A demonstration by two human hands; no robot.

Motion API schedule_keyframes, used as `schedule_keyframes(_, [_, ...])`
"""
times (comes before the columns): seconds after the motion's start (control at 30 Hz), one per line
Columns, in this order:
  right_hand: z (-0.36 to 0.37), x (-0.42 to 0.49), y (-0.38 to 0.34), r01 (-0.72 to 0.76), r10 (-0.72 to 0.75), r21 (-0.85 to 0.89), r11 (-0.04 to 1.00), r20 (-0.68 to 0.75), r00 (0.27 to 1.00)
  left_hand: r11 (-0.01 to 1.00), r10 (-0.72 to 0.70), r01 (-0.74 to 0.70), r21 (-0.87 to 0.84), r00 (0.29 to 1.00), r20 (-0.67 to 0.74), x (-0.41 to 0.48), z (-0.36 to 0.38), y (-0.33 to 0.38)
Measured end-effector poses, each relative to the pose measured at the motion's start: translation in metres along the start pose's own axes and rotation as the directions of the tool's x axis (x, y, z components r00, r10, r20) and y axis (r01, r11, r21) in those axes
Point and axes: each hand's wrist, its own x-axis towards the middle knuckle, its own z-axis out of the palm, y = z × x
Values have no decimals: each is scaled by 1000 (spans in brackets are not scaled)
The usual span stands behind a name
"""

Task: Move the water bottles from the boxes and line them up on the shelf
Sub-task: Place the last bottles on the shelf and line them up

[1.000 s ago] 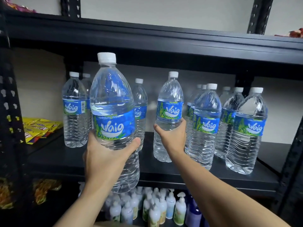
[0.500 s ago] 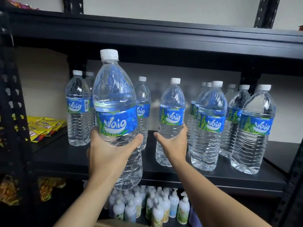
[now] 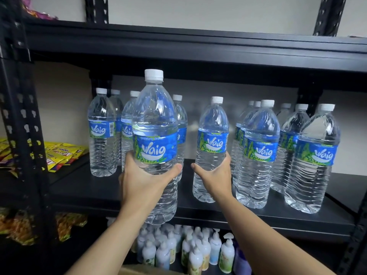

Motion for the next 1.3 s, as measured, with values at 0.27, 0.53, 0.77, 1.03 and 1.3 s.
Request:
schedule_keyframes(0.27, [-28, -12, 19, -39, 61, -89, 995, 251, 966, 1000, -10, 10, -14, 1000, 5, 6, 12, 4])
schedule_keyframes(0.53, [-37, -22, 60, 70, 224, -549, 833, 449, 865, 1000, -4, 4, 0, 1000, 23, 23, 31, 8])
schedule_keyframes(0.77, [-43, -28, 51, 121, 246, -641, 758, 452, 857, 999, -11, 9, 43, 999, 47, 42, 53, -1])
schedule_keyframes(1.03, [-43, -28, 48, 126, 239, -643, 756, 449, 861, 996, -35, 28, 89, 996, 80, 54, 71, -17])
schedule_keyframes(1.3, [-45, -30, 45, 128, 228, -646, 752, 437, 870, 989, -117, 107, 101, 988, 100, 53, 77, -34])
